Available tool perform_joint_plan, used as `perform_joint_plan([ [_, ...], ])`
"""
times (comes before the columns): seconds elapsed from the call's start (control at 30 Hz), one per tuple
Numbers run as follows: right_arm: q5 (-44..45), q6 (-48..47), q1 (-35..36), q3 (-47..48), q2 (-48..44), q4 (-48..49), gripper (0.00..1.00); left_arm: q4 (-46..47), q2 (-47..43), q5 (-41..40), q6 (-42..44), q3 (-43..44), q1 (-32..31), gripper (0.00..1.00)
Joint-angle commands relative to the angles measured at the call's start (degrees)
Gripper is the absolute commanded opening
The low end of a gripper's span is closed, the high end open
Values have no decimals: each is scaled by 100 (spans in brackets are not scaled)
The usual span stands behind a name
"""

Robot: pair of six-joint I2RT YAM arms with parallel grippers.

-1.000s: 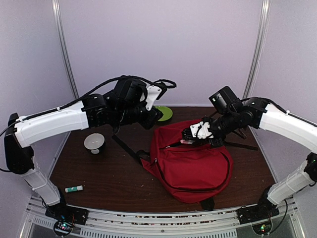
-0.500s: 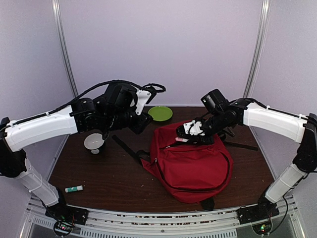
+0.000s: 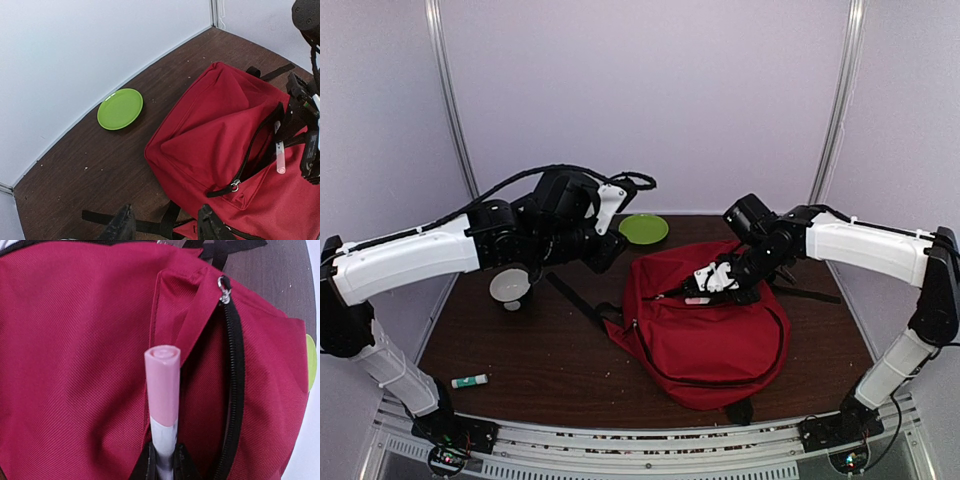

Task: Pack the student bag
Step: Place the pen in the lower front pocket of the bag.

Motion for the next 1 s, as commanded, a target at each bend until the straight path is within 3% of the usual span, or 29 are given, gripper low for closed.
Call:
perform_joint_plan([
  [0.0, 1234, 201, 366, -125, 169, 114, 8, 268, 40, -66, -37, -115, 38, 45],
  [0.3, 2548, 1236, 496, 256, 700, 752, 7, 328, 78, -12, -36, -115, 34, 45],
  [0.77, 3632, 1211, 671, 159, 691, 1600, 10, 375, 28, -21, -13, -161, 32, 45],
  [0.97, 4045, 1498, 843, 14, 655, 2247, 29, 321, 28, -22, -27, -117, 33, 45],
])
